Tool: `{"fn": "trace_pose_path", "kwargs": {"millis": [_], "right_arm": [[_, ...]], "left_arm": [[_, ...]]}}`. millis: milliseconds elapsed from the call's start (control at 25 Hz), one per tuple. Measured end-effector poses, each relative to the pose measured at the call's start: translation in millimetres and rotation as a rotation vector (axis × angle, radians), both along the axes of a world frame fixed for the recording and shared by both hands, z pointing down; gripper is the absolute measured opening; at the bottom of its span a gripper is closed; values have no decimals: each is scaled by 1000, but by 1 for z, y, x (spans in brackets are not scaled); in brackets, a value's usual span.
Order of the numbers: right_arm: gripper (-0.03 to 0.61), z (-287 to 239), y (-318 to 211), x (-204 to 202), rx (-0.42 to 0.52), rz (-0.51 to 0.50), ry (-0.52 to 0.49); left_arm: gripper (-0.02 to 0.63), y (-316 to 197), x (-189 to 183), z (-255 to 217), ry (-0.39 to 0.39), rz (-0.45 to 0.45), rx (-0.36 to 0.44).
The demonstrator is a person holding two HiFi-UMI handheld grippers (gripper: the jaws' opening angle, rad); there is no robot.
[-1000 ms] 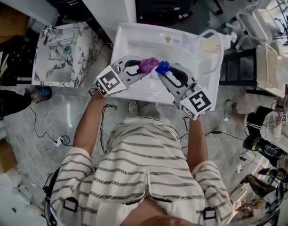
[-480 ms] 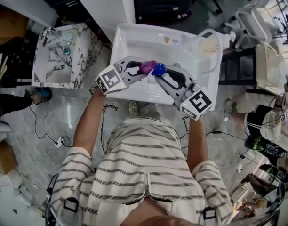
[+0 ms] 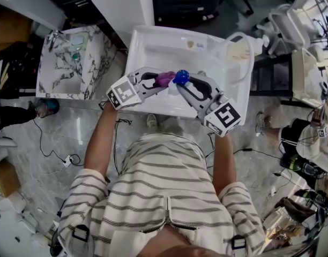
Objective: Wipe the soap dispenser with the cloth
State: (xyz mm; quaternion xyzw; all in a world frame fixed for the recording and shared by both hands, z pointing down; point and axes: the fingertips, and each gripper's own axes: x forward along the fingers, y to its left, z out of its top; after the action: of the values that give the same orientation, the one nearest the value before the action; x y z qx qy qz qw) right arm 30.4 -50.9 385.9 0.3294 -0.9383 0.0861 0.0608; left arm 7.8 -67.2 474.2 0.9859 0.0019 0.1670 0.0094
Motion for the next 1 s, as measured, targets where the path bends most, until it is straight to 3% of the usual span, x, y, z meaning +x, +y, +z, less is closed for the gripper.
{"fn": "trace_pose_path", "kwargs": {"millis": [200, 520, 1000], "right_arm": [[135, 0, -5, 1, 0, 48, -7], [133, 5, -21, 10, -10, 230, 14], [134, 23, -45, 30, -18, 451, -20]], "left_arm": [[115, -1, -9, -3, 26, -78, -9], [117, -11, -21, -15, 79, -217, -6], [118, -31, -26, -24, 142, -526, 17]]}}
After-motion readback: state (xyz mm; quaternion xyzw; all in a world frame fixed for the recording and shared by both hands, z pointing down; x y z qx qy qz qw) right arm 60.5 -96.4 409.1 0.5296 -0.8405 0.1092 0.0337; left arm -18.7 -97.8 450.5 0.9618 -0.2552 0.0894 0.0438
